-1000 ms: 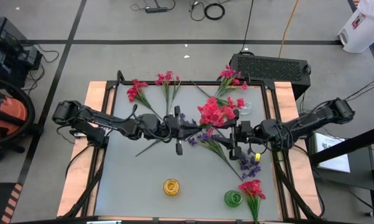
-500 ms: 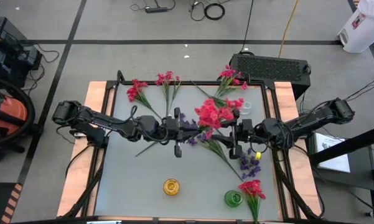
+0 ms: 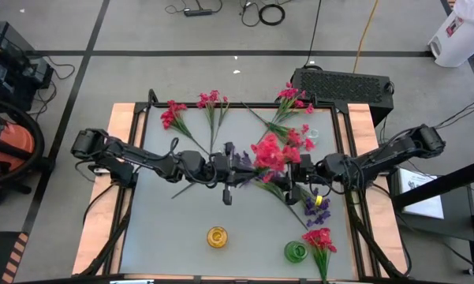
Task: Sort flowers into vase by color
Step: Put the bottom left red flower into the transparent vase
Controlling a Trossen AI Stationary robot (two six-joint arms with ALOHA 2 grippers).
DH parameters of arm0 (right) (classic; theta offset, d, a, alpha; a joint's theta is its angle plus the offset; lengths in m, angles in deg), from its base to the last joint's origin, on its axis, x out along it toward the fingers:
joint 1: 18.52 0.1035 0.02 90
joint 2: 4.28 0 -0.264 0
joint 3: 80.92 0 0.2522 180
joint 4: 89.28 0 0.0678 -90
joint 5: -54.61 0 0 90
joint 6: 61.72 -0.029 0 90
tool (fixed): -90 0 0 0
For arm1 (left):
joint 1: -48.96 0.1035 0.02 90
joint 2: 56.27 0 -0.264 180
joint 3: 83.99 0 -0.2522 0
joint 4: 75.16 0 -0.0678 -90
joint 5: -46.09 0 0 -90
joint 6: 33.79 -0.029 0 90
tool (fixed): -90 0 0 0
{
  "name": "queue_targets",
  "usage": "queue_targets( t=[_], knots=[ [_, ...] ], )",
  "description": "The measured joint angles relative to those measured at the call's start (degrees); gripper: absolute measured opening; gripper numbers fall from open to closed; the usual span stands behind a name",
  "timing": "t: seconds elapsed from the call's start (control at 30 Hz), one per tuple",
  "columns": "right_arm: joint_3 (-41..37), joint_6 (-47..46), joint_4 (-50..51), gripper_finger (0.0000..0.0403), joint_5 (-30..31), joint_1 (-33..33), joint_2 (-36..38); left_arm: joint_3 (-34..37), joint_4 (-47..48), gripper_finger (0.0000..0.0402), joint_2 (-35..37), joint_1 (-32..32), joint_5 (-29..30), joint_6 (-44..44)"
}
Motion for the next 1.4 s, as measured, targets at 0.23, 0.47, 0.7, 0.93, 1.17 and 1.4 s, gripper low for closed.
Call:
queue_targets(
  t=[0.23,0.47,0.7,0.93,1.17,1.4],
  knots=[
    [0.0,0.7,-3.5,0.0203,-0.2,0.0,-0.7,0.0,-1.3,0.0028,-1.5,0.2,0.0,0.0],
    [0.0,-0.2,-4.1,0.0203,-1.8,0.0,-0.7,0.0,-2.8,0.0028,-1.5,0.2,0.0,0.0],
    [0.0,-0.7,-4.7,0.0203,-3.0,0.0,-0.7,0.0,-3.3,0.0028,-1.8,0.2,0.0,0.1],
    [0.0,-0.9,-4.2,0.0203,-3.0,0.1,-0.7,0.0,-3.7,0.0028,-1.8,-0.2,-0.1,0.1],
    [0.0,-1.1,-4.0,0.0203,-3.0,0.1,-1.5,0.0,-3.6,0.0028,-1.8,-0.6,-0.3,0.1],
    [0.0,-1.1,-4.7,0.0203,-3.0,0.1,-2.6,0.0,-4.0,0.0027,-1.8,-0.6,0.2,0.0]
  ],
)
